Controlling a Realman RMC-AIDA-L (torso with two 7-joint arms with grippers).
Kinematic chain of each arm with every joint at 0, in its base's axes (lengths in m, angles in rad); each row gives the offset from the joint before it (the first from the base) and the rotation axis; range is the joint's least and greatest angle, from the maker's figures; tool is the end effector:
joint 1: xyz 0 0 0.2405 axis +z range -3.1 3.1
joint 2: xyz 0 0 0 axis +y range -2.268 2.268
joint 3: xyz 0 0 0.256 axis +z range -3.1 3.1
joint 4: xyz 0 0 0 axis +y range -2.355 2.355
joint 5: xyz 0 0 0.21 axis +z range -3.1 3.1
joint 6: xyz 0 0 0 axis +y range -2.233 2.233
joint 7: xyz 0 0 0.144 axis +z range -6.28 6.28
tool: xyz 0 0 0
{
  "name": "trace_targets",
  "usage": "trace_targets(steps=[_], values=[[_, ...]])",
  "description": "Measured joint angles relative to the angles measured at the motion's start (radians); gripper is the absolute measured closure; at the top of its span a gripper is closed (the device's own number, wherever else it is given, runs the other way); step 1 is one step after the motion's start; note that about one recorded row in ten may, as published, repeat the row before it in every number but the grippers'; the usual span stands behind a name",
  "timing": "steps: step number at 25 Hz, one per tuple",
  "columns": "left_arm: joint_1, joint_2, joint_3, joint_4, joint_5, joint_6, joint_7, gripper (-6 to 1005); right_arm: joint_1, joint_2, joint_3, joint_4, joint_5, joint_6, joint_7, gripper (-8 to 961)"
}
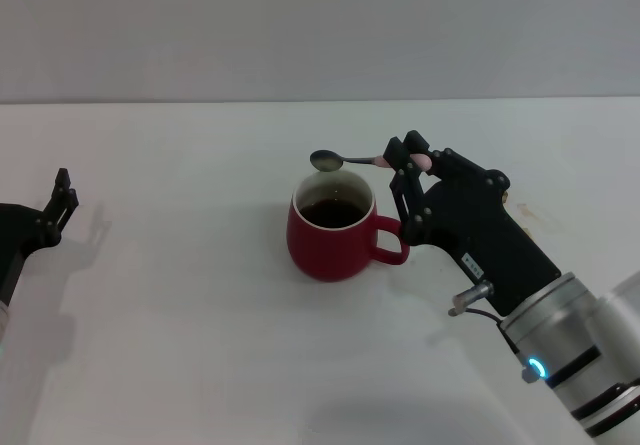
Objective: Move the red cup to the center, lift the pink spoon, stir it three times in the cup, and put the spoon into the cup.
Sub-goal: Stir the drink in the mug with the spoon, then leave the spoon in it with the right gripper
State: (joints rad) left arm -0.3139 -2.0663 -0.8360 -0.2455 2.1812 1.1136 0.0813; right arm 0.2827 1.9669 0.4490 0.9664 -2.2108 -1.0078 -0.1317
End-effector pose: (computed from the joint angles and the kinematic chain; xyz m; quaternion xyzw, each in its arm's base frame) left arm -0.3612 0.2998 -0.0113 -0.6751 -0.2348 -0.2128 0.6662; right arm 0.1832 0.2702 -0.0895 -0.7766 0.2029 0.4254 0.4180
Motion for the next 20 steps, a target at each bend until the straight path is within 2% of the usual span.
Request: trace_targets(steps=[9, 20], values=[[0.001, 0.0, 0.0, 0.001, -0.001, 0.0, 0.0, 159, -0.044, 0.005, 0.084, 0.088, -0.025, 0.164, -0.034, 816], [-0.004, 0.0, 0.0, 0.013, -0.006, 0.0, 0.0, 159, -0.063, 0.009, 0.094, 0.135, -0.036, 0.219, -0.042, 816]])
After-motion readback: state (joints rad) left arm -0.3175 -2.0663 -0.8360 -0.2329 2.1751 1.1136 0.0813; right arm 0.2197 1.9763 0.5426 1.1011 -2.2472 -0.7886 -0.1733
